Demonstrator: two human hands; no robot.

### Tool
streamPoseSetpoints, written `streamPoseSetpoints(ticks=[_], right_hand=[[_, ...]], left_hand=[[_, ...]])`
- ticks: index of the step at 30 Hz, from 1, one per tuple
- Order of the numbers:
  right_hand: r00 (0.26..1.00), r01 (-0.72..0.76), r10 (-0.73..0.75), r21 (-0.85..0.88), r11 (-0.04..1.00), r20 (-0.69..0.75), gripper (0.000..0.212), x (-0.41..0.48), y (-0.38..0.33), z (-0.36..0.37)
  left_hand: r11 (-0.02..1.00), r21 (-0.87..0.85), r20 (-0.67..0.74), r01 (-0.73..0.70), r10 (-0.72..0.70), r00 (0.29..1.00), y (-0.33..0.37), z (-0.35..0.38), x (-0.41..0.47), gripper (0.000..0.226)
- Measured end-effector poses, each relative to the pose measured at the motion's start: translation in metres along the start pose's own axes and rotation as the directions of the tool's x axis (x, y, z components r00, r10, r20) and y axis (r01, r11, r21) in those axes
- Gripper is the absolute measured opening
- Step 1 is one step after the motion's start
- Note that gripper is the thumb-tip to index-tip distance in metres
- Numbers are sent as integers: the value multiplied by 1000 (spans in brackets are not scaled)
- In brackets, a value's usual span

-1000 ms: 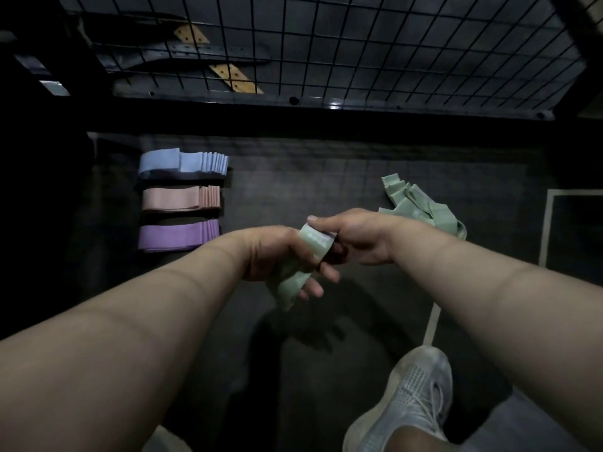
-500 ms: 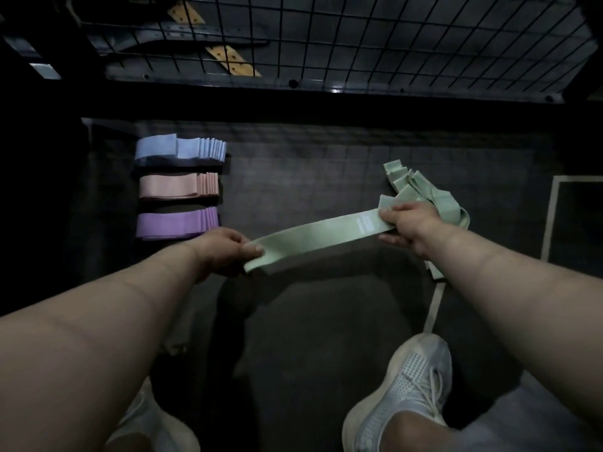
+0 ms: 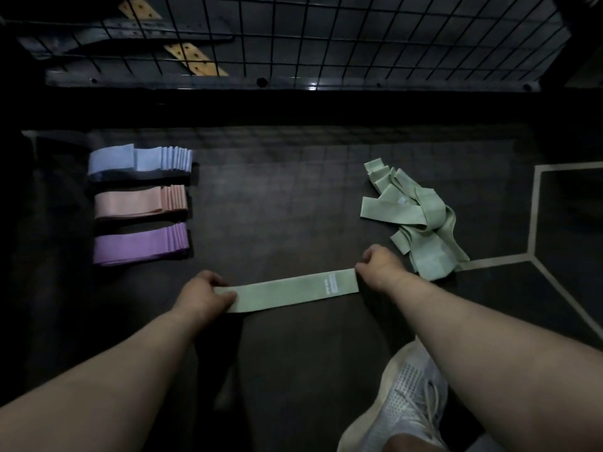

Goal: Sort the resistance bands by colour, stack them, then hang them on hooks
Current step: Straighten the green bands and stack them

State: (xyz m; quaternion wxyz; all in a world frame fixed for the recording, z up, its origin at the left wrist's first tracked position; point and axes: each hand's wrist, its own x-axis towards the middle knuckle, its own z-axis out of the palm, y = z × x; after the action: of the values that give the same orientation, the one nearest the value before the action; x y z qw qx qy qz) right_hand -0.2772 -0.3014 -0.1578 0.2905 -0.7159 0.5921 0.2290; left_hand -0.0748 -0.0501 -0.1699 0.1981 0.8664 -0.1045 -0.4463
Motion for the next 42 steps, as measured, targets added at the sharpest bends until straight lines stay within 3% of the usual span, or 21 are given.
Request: streamPoseSetpoints(ticks=[2, 5, 8, 11, 14, 17, 20, 22, 25, 27, 29, 32, 34, 37, 40, 42], right_hand=[[992, 78, -88, -117, 990, -86, 34, 13, -6, -12], [983, 165, -178, -235, 958, -35, 51, 29, -17, -26], [991, 129, -114, -277, 952, 70, 58, 46, -26, -26], [996, 79, -62, -313, 947, 64, 62, 63, -34, -20], [993, 68, -91, -277, 959, -69, 59, 70, -39, -16], [939, 133, -166, -126, 983, -301, 37, 58, -40, -31], [849, 182, -137, 39, 983, -510, 23, 39, -40, -60], [841, 208, -113, 122, 971, -530, 20, 27, -44, -81], [858, 337, -245, 135, 932, -450, 28, 5, -59, -111], [820, 438, -393, 16, 899, -416, 19, -17, -73, -131], [797, 534, -500, 8, 845, -339, 11, -46, -86, -150], [780, 625, -595, 181, 760, -195, 10, -105, -103, -180], [764, 633, -628, 367, 681, -151, 12, -154, -112, -200], [727, 628, -659, 575, 524, -193, 20, -223, -118, -226], [725, 605, -618, 708, 363, -302, 17, -277, -115, -245], [752, 578, -548, 767, 279, -367, 17, -303, -110, -253]], left_hand=[[993, 115, -2, -1, 1, 1000, -2, 3, 0, 32], [973, 231, -24, 29, -24, 999, -4, 2, -2, 29], [942, 332, -82, 46, -20, 996, -5, 1, -7, 28], [919, 393, -129, 15, 39, 991, -3, 1, -11, 31], [895, 445, -173, -15, 103, 980, 2, 1, -11, 35], [883, 468, -188, -40, 143, 972, 14, 3, -12, 39], [926, 360, -180, -115, 189, 965, 30, 4, -17, 39], [940, 283, -158, -193, 244, 957, 43, 2, -23, 39], [954, 161, -125, -253, 274, 954, 73, -8, -33, 38], [960, 47, -81, -275, 278, 957, 99, -20, -46, 42], [938, -55, -54, -341, 338, 940, 124, -33, -61, 58], [860, -150, -50, -488, 486, 872, 159, -58, -95, 87], [797, -258, -47, -545, 553, 832, 178, -79, -123, 92], [714, -439, 41, -545, 622, 782, 196, -107, -160, 68], [714, -449, 106, -537, 639, 762, 201, -139, -199, 15], [706, -452, 150, -545, 662, 734, 198, -155, -225, 13]])
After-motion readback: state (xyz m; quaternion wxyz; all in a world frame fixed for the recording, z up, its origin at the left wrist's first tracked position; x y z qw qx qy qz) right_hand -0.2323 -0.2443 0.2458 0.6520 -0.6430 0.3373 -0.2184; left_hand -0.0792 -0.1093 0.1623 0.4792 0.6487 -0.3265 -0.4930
